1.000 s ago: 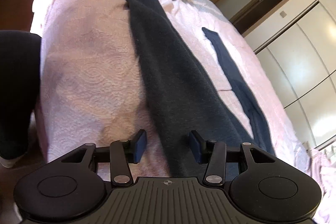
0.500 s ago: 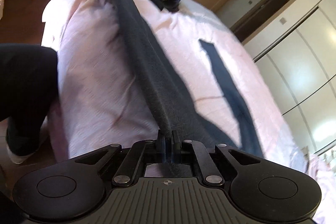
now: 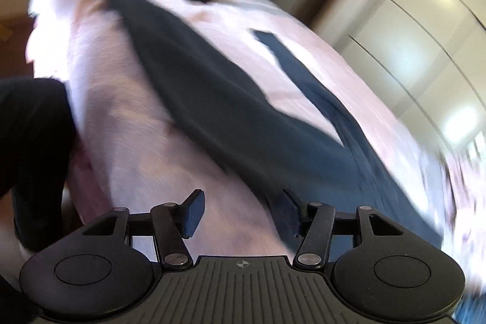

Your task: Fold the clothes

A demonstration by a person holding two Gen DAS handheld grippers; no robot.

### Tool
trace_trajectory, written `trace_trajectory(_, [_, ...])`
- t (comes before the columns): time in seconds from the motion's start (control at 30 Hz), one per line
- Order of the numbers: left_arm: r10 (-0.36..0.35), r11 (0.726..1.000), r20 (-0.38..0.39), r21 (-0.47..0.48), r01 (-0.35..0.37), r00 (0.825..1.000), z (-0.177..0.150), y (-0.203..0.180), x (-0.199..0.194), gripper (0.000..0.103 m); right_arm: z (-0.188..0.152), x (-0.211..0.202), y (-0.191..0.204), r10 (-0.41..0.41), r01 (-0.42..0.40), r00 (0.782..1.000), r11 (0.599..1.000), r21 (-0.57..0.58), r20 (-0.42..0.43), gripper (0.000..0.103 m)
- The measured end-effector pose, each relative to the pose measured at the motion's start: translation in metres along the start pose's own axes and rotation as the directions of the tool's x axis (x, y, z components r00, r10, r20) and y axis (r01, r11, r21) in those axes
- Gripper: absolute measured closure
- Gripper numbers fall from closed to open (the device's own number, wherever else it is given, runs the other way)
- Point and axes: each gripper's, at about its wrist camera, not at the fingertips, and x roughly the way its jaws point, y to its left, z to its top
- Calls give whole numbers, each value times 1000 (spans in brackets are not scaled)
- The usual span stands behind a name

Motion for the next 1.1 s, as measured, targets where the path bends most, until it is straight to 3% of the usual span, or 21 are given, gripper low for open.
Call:
trace_trajectory(0.13, [-20,999,-61,-35,18,998,-14,6,-8,93,-30,-17,-40,-98,113,993,962,247,-73,48])
trace_trajectory(0.2, [-16,995,-80,-101,8,997,-17,17,-13,86,-47,-27,-62,-153,182,982,912,367,-107,48])
trace_trajectory(0.27, [-8,987,-84,-162,-6,996,-17,29,-18,84,-64,-37,-88,-207,248,969,831,497,-137,48])
trace_trajectory(0.33, [-1,979,-62,-203,-11,998,-6,40,-21,83,-86,-46,-115,-239,286,957,709,644,-161,48])
trace_trajectory(0.4, [6,978,-2,-207,-7,1000,15,43,-29,79,-110,-54,-142,-246,282,954,550,786,-170,48])
trace_trajectory(0.5, [11,981,106,-193,9,994,52,43,-42,67,-151,-61,-173,-223,174,968,271,947,-114,48])
trace_trajectory(0.53, [4,982,149,-189,25,989,67,42,-47,67,-161,-61,-178,-222,134,971,199,971,-88,48])
trace_trajectory(0.63, [-31,979,264,-187,83,964,114,40,-57,67,-186,-56,-190,-243,9,970,20,1000,-4,48])
trace_trajectory(0.67, [-44,979,297,-175,100,954,128,38,-59,67,-191,-53,-192,-256,-22,966,-13,1000,18,48])
trace_trajectory(0.73, [-70,979,353,-155,133,933,156,35,-63,67,-198,-47,-196,-281,-42,959,-64,997,22,49])
trace_trajectory(0.8, [-98,976,405,-137,167,909,183,32,-66,67,-204,-44,-199,-295,-50,955,-101,994,18,89])
trace_trajectory(0.83, [-107,977,429,-120,174,897,195,30,-68,67,-206,-44,-202,-299,-52,954,-110,993,17,97])
trace_trajectory(1.0, [-165,972,504,-64,228,847,237,22,-74,67,-219,-95,-239,-365,-21,931,-20,1000,12,97])
trace_trajectory(1.1, [-204,964,505,-46,262,839,248,17,-65,67,-221,-96,-250,-321,33,947,31,999,-21,97])
